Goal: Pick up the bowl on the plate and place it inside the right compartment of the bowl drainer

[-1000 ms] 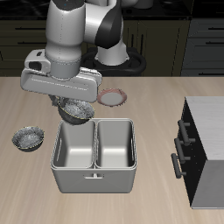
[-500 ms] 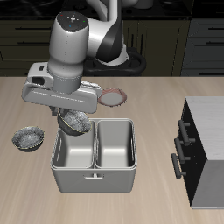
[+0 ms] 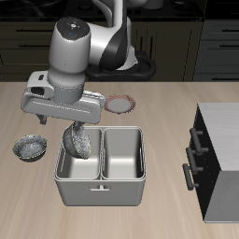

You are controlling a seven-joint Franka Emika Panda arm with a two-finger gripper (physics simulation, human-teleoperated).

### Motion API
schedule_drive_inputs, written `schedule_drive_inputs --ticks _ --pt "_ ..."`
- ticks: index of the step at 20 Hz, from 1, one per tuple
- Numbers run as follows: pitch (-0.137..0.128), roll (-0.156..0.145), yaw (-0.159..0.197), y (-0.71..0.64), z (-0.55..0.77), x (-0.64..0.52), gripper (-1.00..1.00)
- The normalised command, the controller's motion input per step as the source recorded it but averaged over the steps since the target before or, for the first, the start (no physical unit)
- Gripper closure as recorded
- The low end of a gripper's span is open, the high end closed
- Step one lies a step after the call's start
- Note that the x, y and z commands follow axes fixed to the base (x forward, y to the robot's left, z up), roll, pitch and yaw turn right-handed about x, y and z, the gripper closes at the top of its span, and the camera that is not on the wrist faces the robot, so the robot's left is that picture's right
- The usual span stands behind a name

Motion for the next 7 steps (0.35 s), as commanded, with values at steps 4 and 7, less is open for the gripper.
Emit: schedule_drive_inputs --ticks 4,7 --pt "-0.008 0.018 0.006 0.03 0.02 -0.13 -1.00" --pt "-0.029 0.050 0.031 0.15 0.07 -0.16 -1.00"
